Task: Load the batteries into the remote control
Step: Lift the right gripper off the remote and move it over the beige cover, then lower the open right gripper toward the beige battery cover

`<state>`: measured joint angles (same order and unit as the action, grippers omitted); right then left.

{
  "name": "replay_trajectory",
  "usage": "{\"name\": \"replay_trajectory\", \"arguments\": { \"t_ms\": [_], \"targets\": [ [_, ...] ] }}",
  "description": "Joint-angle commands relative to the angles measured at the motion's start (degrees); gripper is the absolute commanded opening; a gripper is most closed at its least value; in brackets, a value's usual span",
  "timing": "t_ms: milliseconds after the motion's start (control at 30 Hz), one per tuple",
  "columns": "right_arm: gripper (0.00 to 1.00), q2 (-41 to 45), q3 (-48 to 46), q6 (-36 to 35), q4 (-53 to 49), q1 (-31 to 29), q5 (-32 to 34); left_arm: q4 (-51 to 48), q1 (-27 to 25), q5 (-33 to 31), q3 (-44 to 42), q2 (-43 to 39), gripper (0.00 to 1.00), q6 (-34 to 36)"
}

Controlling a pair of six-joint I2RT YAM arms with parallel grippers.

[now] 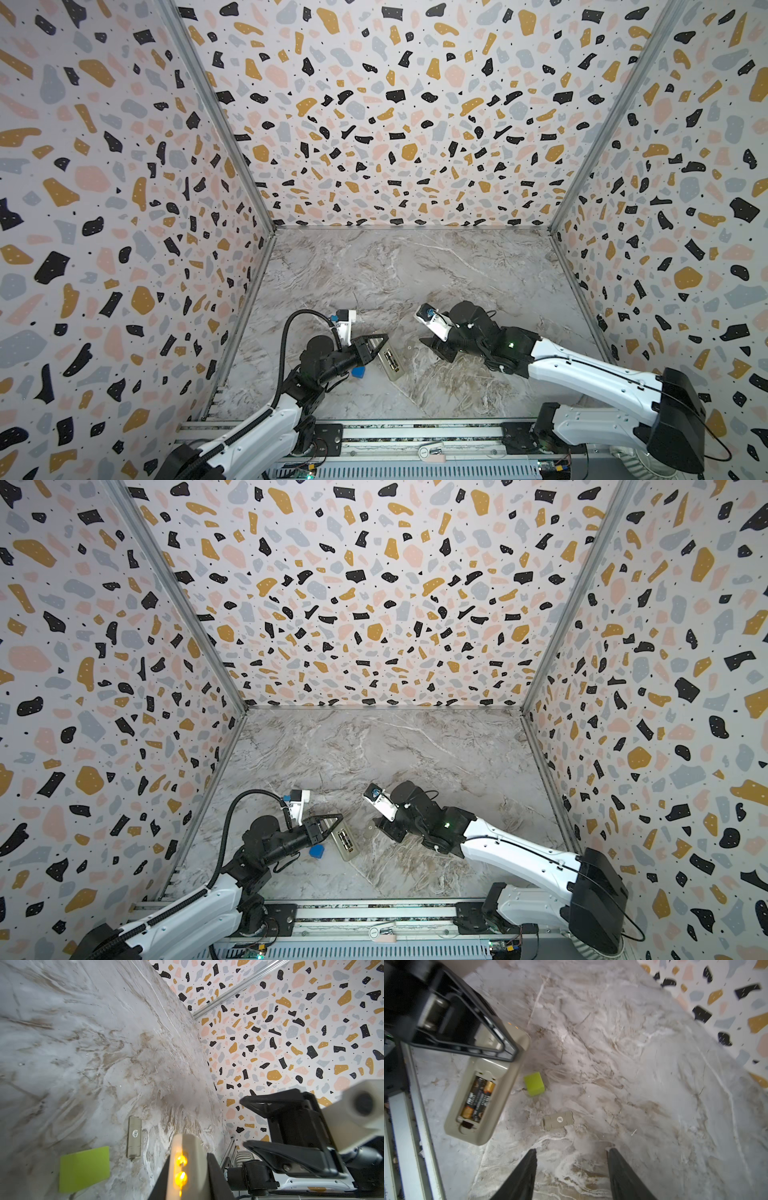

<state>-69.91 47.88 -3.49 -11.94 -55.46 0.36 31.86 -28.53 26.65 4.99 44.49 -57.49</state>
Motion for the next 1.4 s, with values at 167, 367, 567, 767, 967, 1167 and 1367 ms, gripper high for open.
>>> {"name": "replay_trajectory", "arguments": {
  "t_ms": [167,367,567,767,967,1167,1367],
  "targets": [
    [0.56,-10.09,2.36,6.25,3.74,1.18,-7.85,-6.19,1.37,-0.84,-0.93,-6.31,0.00,3.73],
    [0.56,-15.76,2.89,6.56,5.30,1.64,-9.89,-9.16,1.53,-0.16,-1.99,-10.39,0.00,5.14],
    [0.53,-19.83,2.96,7.70,7.54,1.64,-11.63,-10.32,1.82,0.26,-2.05,-10.70,0.00,6.23],
    [0.51,-22.87,3.43,7.86,8.80,1.69,-12.95,-10.41,1.99,0.24,-2.09,-10.07,0.00,6.43],
    [0.50,-25.39,3.97,7.60,9.59,1.74,-13.85,-10.94,2.17,0.12,-2.27,-10.35,0.00,6.43],
    [0.50,-27.36,4.57,7.20,9.57,1.71,-13.95,-11.28,2.24,-0.15,-2.59,-10.43,0.00,6.43],
    [0.49,-28.35,4.56,7.12,9.46,1.68,-13.72,-11.29,2.34,-0.32,-2.74,-10.48,0.00,6.43]
  ]
}}
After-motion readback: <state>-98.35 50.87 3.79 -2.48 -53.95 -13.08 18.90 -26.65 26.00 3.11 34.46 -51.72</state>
